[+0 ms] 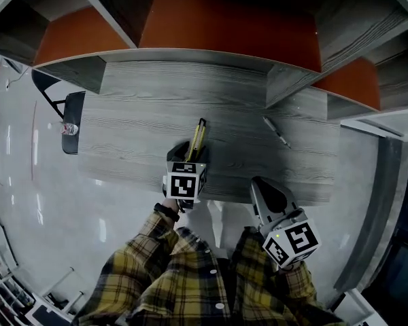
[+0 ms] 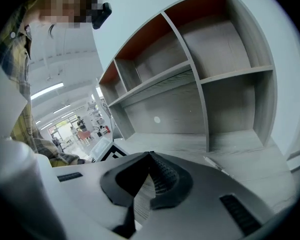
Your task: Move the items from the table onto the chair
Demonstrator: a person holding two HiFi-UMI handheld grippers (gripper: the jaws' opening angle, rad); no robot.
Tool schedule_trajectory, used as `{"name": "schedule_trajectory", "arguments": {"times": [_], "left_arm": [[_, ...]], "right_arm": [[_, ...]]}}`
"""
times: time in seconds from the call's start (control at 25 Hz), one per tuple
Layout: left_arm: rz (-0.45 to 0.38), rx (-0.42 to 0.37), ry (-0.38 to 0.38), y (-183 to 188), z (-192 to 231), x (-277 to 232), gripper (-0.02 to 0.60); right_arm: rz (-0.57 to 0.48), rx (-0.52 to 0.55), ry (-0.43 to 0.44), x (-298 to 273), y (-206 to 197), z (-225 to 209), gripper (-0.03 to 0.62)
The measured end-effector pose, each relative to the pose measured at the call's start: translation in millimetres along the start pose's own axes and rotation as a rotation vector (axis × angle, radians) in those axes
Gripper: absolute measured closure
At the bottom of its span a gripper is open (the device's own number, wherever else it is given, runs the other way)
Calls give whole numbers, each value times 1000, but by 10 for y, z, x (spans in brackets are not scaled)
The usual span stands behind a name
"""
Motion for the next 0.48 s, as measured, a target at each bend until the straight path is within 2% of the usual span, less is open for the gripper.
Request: {"name": "schedule_trajectory", "arguments": {"times": [0.24,0.32,0.48], "left_arm": [[71,11,34,-167,97,-188,383],[77,-24,65,-181,83,-207,386],[83,-88,100,-171,40,-214,445]], "right_arm": [[3,-33,1,62,-109,-95,576],[-3,-42,0,77,-114,-130,576],[-14,-42,8,86,-77,-159,576]]}}
Point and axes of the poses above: the fingertips, and each gripper's own axes: x backward along the fingers, z to its left, y out of its top, the point moved 5 cm from there along x, backward along the fingers, and after that the axes turned 1 degree about z, right-handed, at the moved point
